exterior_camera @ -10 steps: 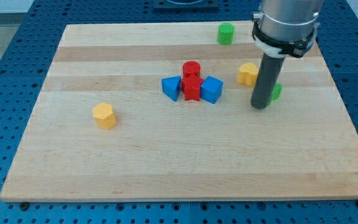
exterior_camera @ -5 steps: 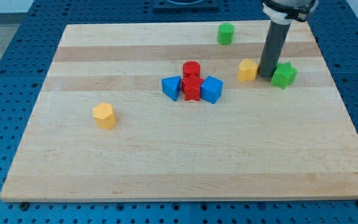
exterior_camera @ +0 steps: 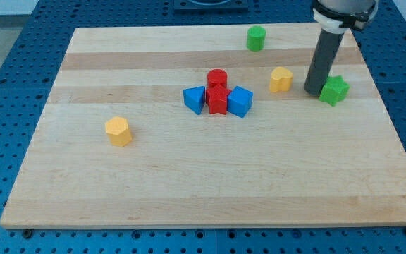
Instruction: Move the green star and the heart close to each other
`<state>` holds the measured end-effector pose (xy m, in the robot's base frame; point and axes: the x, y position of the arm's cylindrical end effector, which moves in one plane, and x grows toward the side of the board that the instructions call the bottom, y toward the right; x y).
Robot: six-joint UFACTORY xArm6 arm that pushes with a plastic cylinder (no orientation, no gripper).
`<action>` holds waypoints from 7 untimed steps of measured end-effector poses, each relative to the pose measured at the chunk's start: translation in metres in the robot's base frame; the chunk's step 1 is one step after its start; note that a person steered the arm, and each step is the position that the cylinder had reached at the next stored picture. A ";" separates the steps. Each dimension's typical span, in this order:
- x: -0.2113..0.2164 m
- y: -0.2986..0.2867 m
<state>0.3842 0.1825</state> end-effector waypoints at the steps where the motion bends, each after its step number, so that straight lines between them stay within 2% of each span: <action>1: -0.011 0.000; 3: -0.069 -0.010; 6: -0.062 -0.078; 7: -0.040 -0.081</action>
<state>0.3447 0.1017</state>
